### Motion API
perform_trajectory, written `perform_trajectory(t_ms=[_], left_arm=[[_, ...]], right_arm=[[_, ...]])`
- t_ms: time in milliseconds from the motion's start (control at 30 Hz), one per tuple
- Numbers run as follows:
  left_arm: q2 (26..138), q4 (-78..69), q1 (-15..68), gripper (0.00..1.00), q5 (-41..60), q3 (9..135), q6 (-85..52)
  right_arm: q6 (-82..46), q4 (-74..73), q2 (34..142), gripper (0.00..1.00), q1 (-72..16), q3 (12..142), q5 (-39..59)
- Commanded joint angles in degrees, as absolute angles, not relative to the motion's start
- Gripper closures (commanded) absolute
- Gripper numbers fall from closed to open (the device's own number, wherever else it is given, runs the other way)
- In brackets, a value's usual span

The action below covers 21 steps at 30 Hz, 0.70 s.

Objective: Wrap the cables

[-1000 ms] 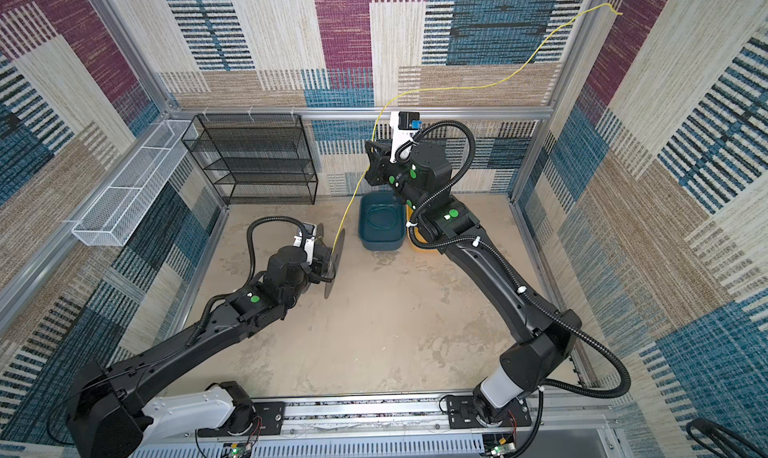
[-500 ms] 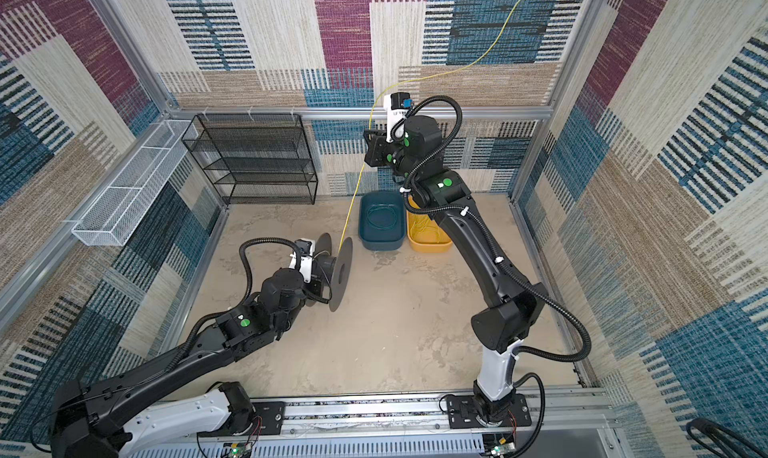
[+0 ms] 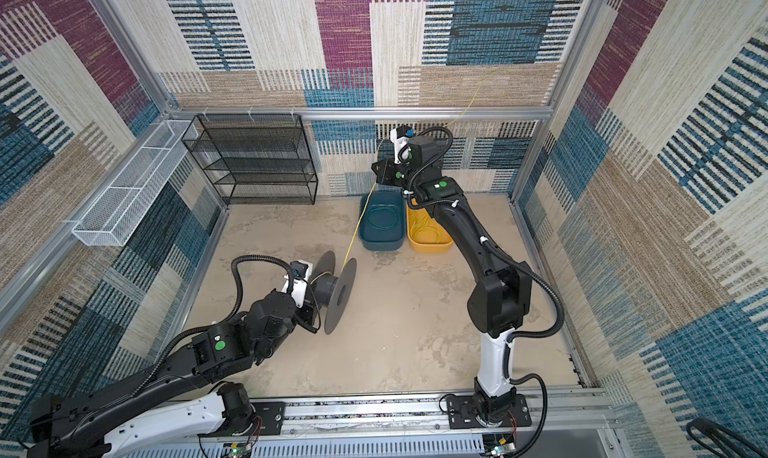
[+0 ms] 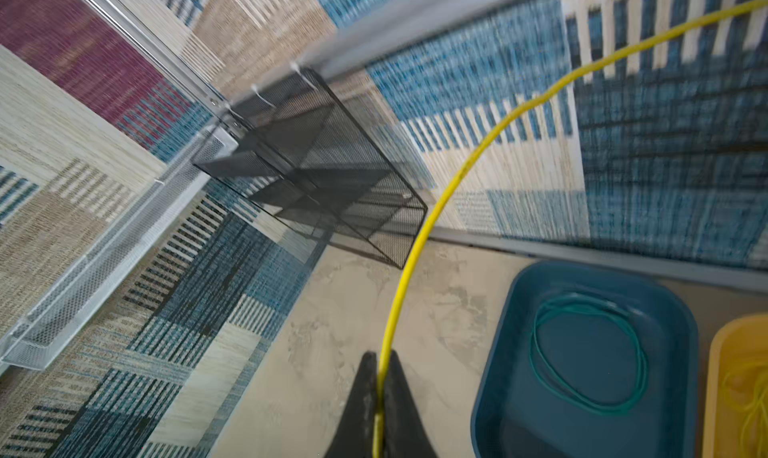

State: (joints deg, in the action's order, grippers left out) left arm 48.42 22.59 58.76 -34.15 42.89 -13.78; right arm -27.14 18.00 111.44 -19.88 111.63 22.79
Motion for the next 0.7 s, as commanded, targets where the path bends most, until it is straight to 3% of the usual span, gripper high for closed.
perform_trajectory(t_ms=[0,300,400,567,667], left_arm=[[48.2,32.2,59.2,1.0,-30.2,41.9,-14.6],[49.9,32.4,59.2,1.0,-29.4,41.1,-16.4],[49.7,32.8,59.3,1.0,-29.4,40.9,-16.4],[49.0,33.0,59.2,1.0,-28.8,40.5,-16.6],[48.9,33.0,59.3,1.0,-28.7,40.5,-16.7]], right_arm=[[-32.6,1.7,112.8,0.88,-18.4,110.9,23.3],[-38.7,0.7,121.6,0.83,-17.1,115.2,29.8],[-39.5,0.7,122.8,0.77,-16.5,115.6,30.0],[-41.5,0.3,125.1,0.8,-15.5,117.8,30.7],[-41.0,3.5,128.0,0.86,-15.2,123.7,30.4]])
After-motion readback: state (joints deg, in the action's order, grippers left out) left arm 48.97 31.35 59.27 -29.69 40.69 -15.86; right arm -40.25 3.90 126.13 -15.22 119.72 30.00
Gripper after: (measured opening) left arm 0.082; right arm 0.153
